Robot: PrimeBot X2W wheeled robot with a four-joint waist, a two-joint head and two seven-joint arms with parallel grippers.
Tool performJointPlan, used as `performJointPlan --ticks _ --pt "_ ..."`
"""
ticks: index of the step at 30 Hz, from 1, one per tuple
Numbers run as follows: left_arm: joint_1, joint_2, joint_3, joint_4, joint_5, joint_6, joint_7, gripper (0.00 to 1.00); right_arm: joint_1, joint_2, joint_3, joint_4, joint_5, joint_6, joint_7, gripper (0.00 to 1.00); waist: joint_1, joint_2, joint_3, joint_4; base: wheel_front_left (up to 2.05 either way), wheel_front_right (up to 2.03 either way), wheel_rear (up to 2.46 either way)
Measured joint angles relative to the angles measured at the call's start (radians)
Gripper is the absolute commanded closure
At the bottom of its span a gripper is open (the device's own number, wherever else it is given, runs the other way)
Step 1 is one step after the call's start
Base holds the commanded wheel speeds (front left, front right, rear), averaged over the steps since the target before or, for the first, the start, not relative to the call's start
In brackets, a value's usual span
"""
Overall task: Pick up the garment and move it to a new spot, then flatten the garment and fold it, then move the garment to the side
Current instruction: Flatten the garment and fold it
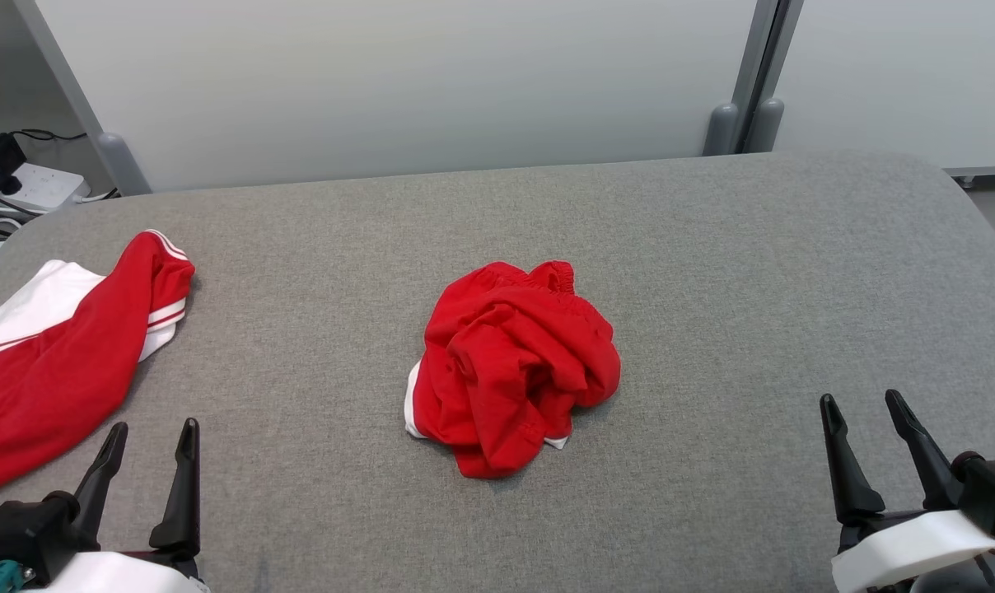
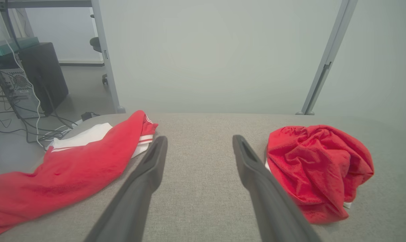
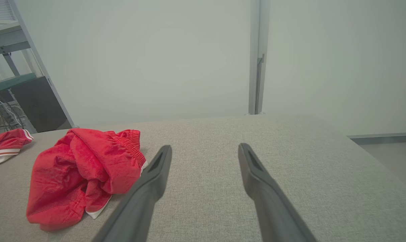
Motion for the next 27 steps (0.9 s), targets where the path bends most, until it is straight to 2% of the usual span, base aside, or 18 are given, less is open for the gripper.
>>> performJointPlan --ticks 13,19,27 --pt "-0.001 -0.003 -0.002 -0.002 0.000 0.010 -0.008 0.00 -0.002 -0.007 -0.003 0.000 0.000 0.000 0.000 0.00 0.0000 0.0000 0.009 0.012 0.00 0.00 0.00" --pt "-0.053 -0.013 -0.039 -0.007 0.004 0.009 -0.006 0.00 -0.073 -0.102 0.038 0.088 -0.033 0.000 0.000 0.00 0.0000 0.0000 0.025 0.059 0.00 0.00 0.00" --pt "-0.105 -0.058 -0.087 -0.007 0.021 0.001 -0.012 0.00 -0.234 -0.196 0.173 0.315 -0.046 0.000 -0.002 0.00 0.0000 0.0000 0.059 0.168 0.00 0.00 0.00"
